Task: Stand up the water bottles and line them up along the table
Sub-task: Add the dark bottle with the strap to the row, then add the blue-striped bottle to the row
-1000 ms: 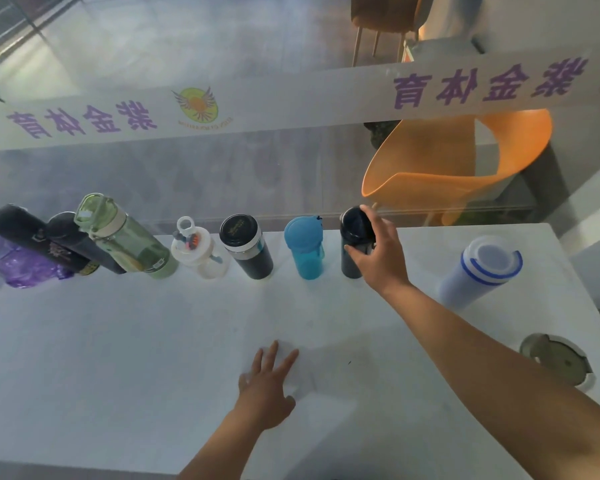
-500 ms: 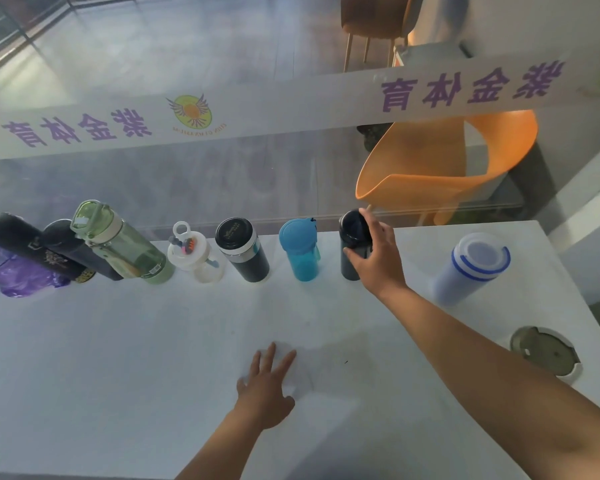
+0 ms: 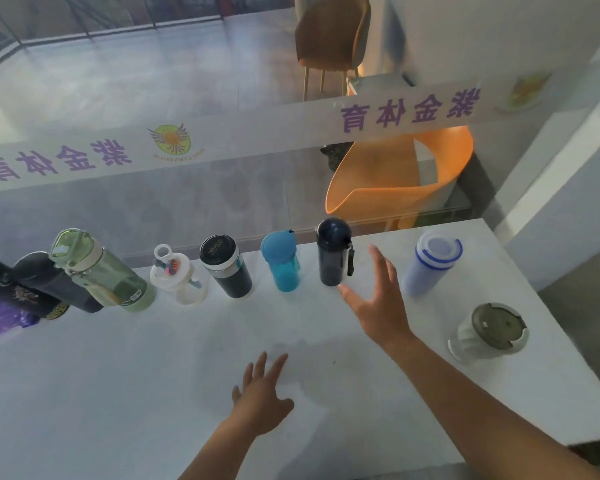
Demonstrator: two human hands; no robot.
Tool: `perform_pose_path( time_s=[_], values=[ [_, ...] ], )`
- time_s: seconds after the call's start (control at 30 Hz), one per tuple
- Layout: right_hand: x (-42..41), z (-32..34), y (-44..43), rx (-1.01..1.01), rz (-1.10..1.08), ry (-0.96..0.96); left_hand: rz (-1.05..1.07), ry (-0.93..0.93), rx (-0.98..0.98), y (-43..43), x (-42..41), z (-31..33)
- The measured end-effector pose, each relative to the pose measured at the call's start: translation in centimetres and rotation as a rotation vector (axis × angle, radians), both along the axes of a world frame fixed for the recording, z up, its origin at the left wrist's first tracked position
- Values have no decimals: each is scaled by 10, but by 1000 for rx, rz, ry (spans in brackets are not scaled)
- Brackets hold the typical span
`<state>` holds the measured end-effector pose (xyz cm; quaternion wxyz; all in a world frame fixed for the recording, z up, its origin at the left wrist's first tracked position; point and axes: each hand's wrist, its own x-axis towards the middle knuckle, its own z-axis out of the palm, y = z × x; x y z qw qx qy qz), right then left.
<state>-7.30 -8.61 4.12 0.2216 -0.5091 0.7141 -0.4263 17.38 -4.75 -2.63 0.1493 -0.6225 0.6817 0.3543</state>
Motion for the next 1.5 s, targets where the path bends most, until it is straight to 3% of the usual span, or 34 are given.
perform_pose_path(
  time_s=[0.27, 0.5, 0.77, 0.9, 1.23, 1.5],
  values=[
    [-13, 36, 93, 50, -36, 110, -125, 128, -61, 9, -32, 3],
    [-63, 84, 127, 99, -132, 253, -224, 129, -23, 30, -68, -5],
    [-129, 74, 57, 402, -31, 406, -132, 20, -15, 35, -75, -9],
    [-152, 56, 11, 448, 97, 464, -36, -30, 15, 37, -81, -13],
    [-181, 24, -52, 292, 294, 398, 150, -117, -35, 67, -114, -30],
    [-156, 20, -91, 206, 472, 330, 197, -92, 16, 79, -128, -28]
  ],
)
